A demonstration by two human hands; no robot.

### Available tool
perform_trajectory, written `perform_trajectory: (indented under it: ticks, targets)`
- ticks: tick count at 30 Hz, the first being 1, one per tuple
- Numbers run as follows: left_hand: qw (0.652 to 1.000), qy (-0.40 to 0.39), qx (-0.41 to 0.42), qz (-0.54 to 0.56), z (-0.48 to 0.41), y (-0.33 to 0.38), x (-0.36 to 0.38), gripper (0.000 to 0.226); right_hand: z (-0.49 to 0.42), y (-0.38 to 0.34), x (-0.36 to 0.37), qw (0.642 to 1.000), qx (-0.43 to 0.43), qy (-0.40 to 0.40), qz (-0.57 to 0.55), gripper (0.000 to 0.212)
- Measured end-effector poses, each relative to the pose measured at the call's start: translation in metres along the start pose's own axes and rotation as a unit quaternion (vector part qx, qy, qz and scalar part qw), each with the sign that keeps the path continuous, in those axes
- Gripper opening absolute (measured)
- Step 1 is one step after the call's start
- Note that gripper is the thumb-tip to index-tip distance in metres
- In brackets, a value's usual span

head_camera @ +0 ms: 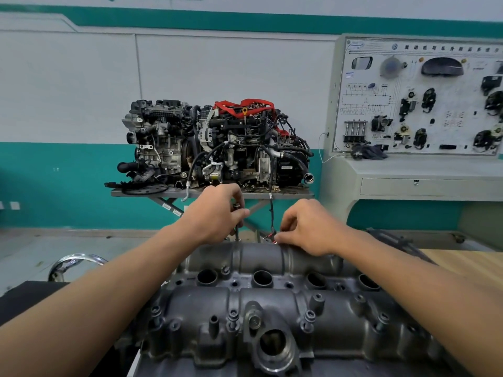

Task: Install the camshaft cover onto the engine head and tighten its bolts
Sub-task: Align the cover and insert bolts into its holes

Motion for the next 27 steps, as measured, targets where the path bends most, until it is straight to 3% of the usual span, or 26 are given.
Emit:
perform_trajectory:
  ticks: [4, 10, 15, 20, 24, 27]
  targets:
    - [0.998, -0.027, 0.005, -0.052, 0.002, 0.001, 0.006, 0.021, 0.004, 0.003, 0.001, 0.999, 0.010, 0.044, -0.006, 0.023]
    - [0.980, -0.097, 0.015, -0.173, 0.006, -0.006, 0.021, 0.028, 0.013, 0.007, 0.006, 0.998, 0.021, 0.053, -0.001, 0.013]
    - [0.986, -0.120, -0.029, -0.112, 0.011, -0.016, 0.022, 0.051, 0.008, 0.003, 0.011, 0.996, -0.005, 0.049, 0.070, 0.033]
    - [0.990, -0.118, -0.042, -0.067, 0.007, -0.017, 0.018, 0.020, -0.002, 0.002, 0.019, 0.994, 0.000, -0.015, 0.109, 0.053]
    - [0.983, -0.168, -0.060, -0.045, 0.010, -0.023, 0.016, 0.041, -0.010, 0.003, 0.015, 0.987, 0.015, -0.071, 0.141, 0.068]
    - [0.981, -0.174, -0.061, -0.052, 0.011, -0.025, 0.019, 0.045, -0.012, -0.003, 0.013, 0.979, -0.015, -0.104, 0.177, 0.064]
Point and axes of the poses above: each hand's wrist, its own z-axis away from the middle knuckle, its own x-axis out of the palm, y = z × x, the point moved 9 cm from there along -z, towards the middle knuckle, and after that the axes turned 4 degrees about y, right-handed, at the moved point
